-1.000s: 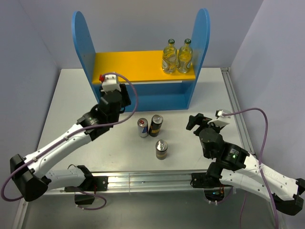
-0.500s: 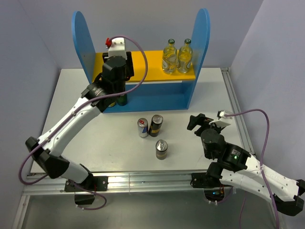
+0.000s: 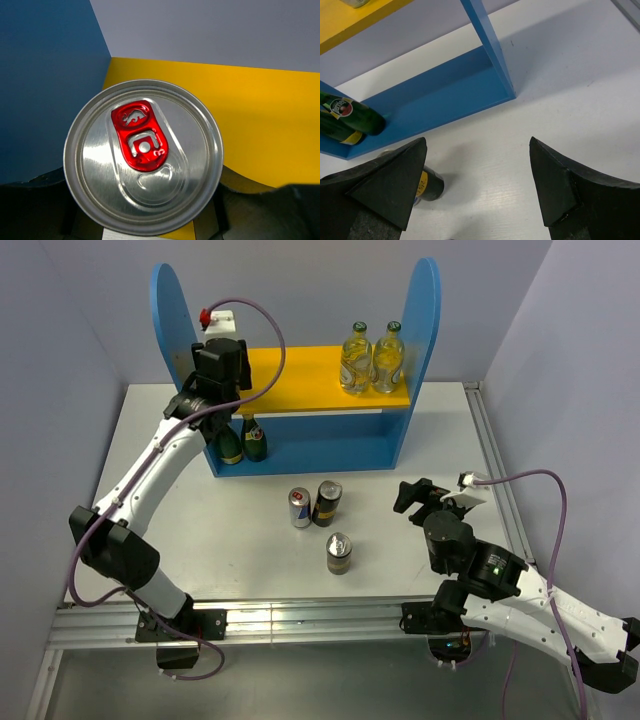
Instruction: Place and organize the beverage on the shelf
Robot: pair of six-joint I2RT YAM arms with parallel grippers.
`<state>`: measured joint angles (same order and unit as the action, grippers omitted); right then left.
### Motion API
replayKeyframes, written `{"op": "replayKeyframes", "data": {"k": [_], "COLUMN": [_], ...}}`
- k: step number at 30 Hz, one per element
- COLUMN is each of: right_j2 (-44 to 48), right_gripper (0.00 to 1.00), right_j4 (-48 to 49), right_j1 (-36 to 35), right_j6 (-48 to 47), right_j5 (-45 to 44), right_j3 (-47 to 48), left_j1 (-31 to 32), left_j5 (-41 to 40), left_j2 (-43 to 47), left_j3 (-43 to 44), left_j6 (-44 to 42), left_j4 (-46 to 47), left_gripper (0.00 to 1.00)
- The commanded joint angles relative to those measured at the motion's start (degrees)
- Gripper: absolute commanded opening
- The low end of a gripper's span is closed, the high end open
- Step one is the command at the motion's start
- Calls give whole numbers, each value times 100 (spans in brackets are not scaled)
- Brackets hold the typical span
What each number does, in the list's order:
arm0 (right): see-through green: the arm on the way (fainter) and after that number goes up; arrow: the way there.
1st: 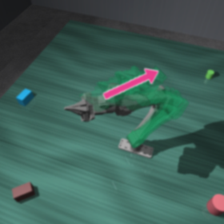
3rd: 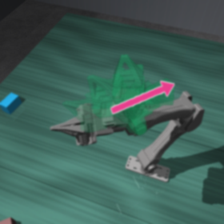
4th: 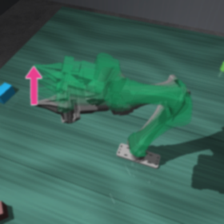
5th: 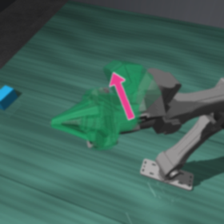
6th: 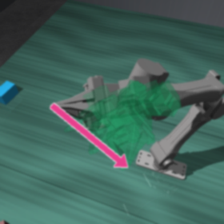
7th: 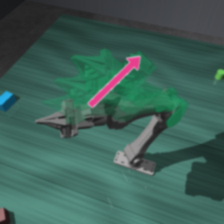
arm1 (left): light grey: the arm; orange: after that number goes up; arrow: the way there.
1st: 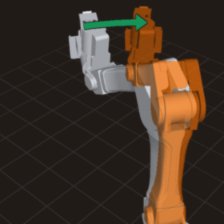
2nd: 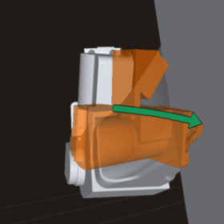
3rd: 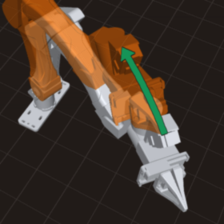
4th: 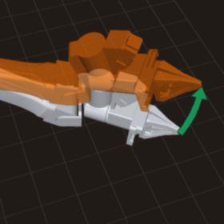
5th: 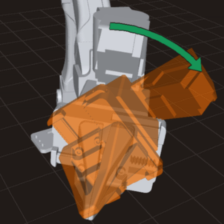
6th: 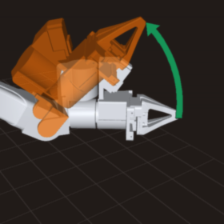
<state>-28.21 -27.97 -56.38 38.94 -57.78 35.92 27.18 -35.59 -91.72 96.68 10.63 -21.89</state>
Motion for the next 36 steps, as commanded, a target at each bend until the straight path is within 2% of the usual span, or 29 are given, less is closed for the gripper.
{"op": "replayKeyframes", "data": {"k": [1,9,12,15,16,17,18,19,21,28,36], "right_j2": [26,-1,8,8,8,-9,-9,-9,-18,-18,-10], "right_gripper": [90,90,90,90,90,90,90,90,90,90,90], "right_j4": [46,28,37,37,37,28,37,37,46,63,54], "right_j1": [-31,-31,-31,-31,-31,-31,-31,-31,-31,-31,-31], "right_j6": [97,105,105,105,105,105,105,105,96,88,96], "right_j5": [-102,-93,-76,-67,-76,-76,-58,-58,-49,-49,-49], "right_j3": [-68,-68,-68,-68,-68,-68,-68,-68,-68,-68,-68], "left_j1": [-169,-283,-275,-283,-283,-283,-283,-283,-283,-283,-64], "left_j5": [255,-78,-149,-193,-254,-281,-316,-369,-378,-290,-335], "left_j2": [172,242,278,287,295,313,330,330,383,620,1147], "left_j3": [246,-97,-167,-194,-203,-246,-264,-290,-299,-335,-422], "left_j6": [35,114,158,193,202,194,202,220,255,501,975], "left_j4": [537,677,704,686,695,695,712,695,660,414,-587], "left_gripper": [0,0,12,36,49,55,67,87,98,99,99]}}
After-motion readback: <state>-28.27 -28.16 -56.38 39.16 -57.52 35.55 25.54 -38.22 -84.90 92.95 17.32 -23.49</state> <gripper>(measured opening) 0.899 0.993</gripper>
